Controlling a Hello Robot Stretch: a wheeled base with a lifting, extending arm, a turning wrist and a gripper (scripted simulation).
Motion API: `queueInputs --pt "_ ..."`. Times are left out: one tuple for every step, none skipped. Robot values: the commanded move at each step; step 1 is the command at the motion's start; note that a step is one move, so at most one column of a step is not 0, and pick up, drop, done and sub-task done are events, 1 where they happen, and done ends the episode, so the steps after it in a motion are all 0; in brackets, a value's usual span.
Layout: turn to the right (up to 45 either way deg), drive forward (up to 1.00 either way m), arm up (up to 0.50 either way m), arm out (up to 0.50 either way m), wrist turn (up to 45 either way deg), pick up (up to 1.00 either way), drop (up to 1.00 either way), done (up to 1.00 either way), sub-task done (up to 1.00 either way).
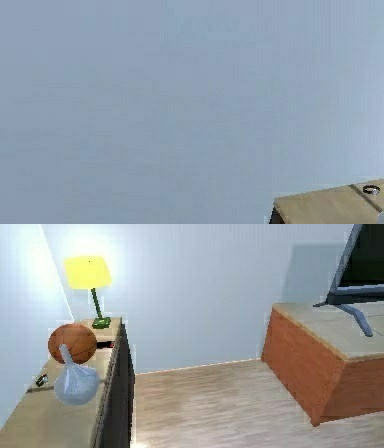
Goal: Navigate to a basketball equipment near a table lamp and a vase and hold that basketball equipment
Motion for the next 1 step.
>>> queueInputs --pt "-45.0 0.0 0.0 0.0 0.0 0.0 0.0 0.0 0.0"
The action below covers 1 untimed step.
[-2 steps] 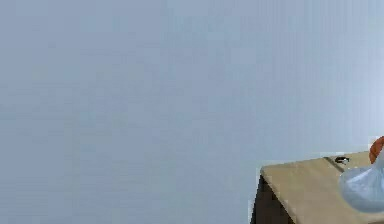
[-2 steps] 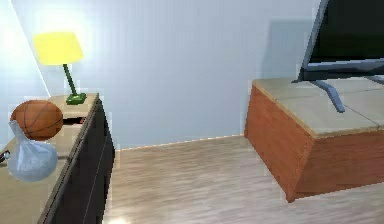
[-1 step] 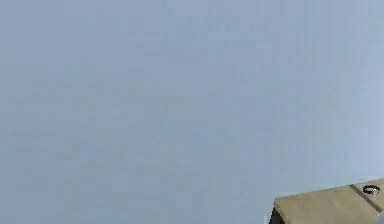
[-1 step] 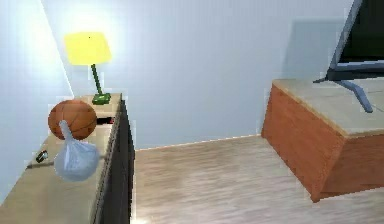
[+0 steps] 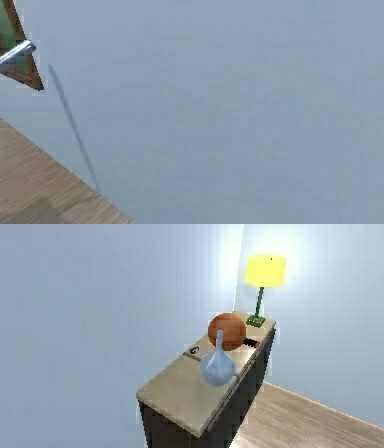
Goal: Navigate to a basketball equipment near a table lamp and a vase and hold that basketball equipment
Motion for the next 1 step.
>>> queueInputs --pt "-45.0 0.0 0.0 0.0 0.0 0.0 0.0 0.0 0.0"
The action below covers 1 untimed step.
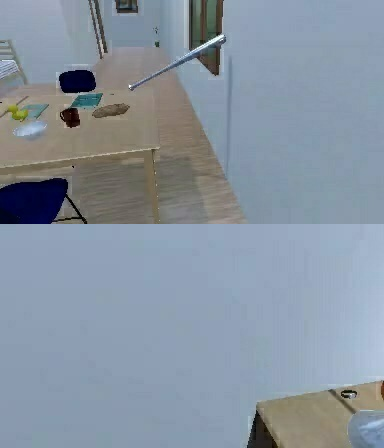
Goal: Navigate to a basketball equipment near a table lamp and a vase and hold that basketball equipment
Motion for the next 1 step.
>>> queueInputs --pt "-45.0 0.0 0.0 0.0 0.0 0.0 0.0 0.0 0.0"
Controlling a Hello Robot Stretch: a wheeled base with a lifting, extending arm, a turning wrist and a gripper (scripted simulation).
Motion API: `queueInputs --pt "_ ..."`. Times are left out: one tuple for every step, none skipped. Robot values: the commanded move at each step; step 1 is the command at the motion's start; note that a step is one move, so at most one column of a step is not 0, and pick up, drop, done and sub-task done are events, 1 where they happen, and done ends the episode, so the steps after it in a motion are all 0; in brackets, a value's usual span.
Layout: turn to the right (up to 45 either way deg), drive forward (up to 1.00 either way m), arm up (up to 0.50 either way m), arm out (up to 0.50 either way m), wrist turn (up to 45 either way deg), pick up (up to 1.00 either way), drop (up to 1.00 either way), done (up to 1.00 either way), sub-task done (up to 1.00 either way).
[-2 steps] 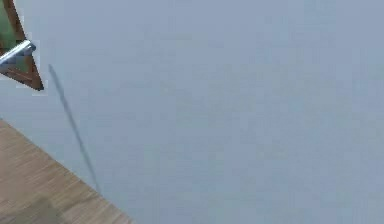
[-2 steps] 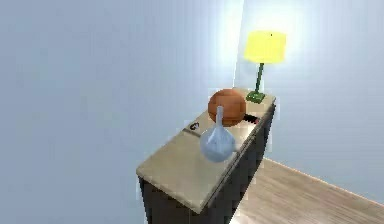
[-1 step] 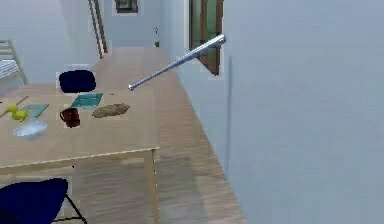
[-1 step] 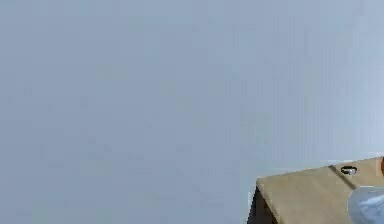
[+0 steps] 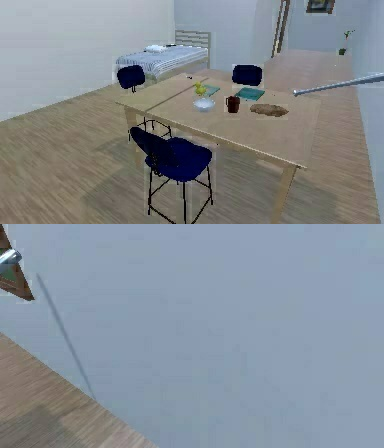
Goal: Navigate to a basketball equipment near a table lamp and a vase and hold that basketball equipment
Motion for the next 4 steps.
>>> queueInputs --pt "-9.0 0.0 0.0 0.0 0.0 0.0 0.0 0.0 0.0" --pt "0.0 0.05 0.0 0.0 0.0 0.0 0.0 0.0 0.0" --pt "-45.0 0.0 0.0 0.0 0.0 0.0 0.0 0.0 0.0" --pt "-36.0 0.0 0.0 0.0 0.0 0.0 0.0 0.0 0.0"
